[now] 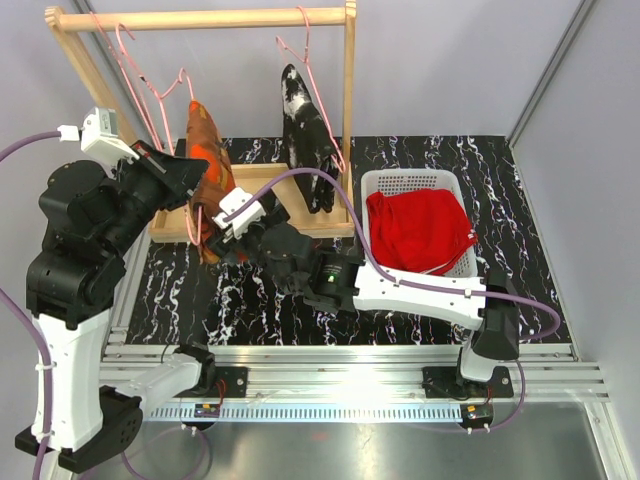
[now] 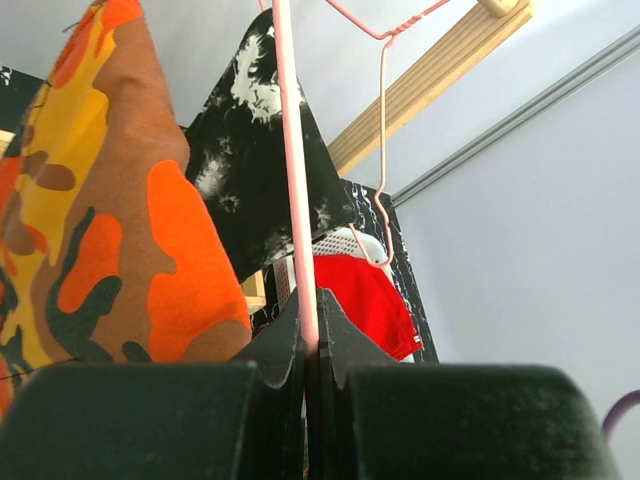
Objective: Remove the trousers from the hanger
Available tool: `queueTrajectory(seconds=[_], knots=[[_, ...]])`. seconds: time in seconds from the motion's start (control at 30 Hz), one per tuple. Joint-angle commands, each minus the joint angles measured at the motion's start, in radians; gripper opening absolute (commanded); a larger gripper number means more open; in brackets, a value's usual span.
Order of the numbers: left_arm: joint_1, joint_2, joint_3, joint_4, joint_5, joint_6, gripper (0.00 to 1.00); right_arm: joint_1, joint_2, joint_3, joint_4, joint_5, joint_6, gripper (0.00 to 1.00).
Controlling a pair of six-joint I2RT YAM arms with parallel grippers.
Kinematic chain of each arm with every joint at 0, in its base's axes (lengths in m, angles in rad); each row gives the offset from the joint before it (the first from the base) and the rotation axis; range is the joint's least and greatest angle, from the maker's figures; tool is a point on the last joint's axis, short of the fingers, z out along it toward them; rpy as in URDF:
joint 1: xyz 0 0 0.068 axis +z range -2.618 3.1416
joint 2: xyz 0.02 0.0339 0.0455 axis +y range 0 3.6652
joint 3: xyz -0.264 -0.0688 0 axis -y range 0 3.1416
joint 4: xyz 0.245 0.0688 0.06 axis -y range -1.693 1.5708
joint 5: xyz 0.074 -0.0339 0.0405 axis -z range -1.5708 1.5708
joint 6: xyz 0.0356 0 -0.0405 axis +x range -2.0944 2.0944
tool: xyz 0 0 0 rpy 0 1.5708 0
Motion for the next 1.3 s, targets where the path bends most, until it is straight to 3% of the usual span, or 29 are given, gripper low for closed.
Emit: queueTrajectory(seconds=[0.0, 0.1, 0.47, 0.63, 0.77, 0.93, 1.27], knots=[[-0.003, -0.035, 0.092, 0.239, 0.027, 0.006, 0.00, 0.002, -0.005, 0.053, 0.003, -0.070, 0.017, 0.98], [-0.003, -0.027, 0.096, 0.238, 0.027, 0.009, 0.00, 0.001, -0.011, 0.053, 0.030, -0.057, 0.048, 0.98], [-0.003, -0.027, 0.124, 0.236, 0.036, -0.002, 0.00, -0.013, 0.099, 0.084, 0.235, 0.257, -0.206, 0.92], [-0.003, -0.006, 0.167, 0.215, 0.058, 0.004, 0.00, -0.056, 0.057, 0.035, 0.199, 0.121, -0.174, 0.93], [-0.003, 0.023, 0.211, 0.172, 0.050, 0.032, 0.00, -0.079, -0.019, -0.002, 0.080, -0.133, -0.119, 0.94], [-0.003, 0.017, 0.190, 0.199, 0.076, 0.004, 0.00, -0.101, -0.037, 0.003, 0.121, -0.111, -0.050, 0.93], [-0.003, 0.017, 0.150, 0.218, 0.107, -0.022, 0.00, -0.085, 0.018, 0.061, 0.360, -0.129, -0.122, 0.88]])
